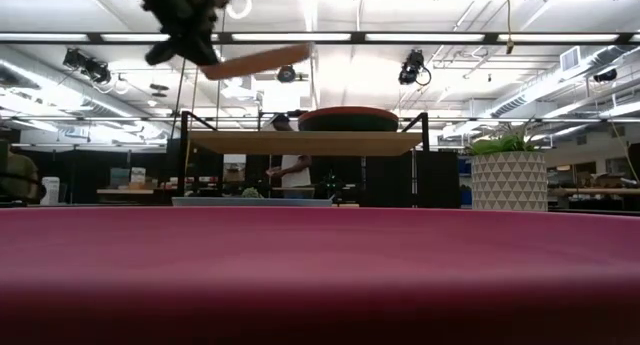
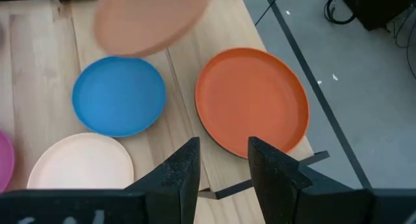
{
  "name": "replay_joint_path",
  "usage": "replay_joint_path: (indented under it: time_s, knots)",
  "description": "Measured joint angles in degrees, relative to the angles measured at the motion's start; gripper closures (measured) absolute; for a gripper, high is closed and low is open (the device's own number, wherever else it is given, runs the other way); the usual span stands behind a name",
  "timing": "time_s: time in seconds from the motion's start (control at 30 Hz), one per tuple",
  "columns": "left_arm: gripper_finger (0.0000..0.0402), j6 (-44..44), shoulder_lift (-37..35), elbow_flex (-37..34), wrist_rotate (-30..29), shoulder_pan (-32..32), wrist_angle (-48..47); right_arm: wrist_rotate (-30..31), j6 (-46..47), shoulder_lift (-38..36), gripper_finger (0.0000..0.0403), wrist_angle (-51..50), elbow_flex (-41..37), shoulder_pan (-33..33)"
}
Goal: Place and stack plates onto a shelf
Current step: Put the brown plate on the shelf
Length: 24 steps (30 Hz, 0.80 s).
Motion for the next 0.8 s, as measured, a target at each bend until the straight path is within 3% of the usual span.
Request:
replay_joint_path:
  time_s: [0.17,0.4,0.6,0.8]
  knots:
    - [0.0387,11.91,11.77,9.82,1.51,8.96,-7.04,0.21,-0.14,-1.05,0.0268,-0.86,-0.02,0.00]
    - [0.0387,23.78,23.80,22.69,1.77,16.07,-15.24,0.46,1.19,-3.79,0.0268,-1.46,-0.01,0.00]
    - [0.0387,26.90,29.39,31.80,0.32,19.20,-21.27,2.07,2.46,-4.89,0.0268,-1.38,0.00,0.00]
    - [0.0387,27.42,33.19,33.55,-0.05,20.15,-21.69,2.12,2.88,-4.90,0.0268,-1.29,0.00,0.00]
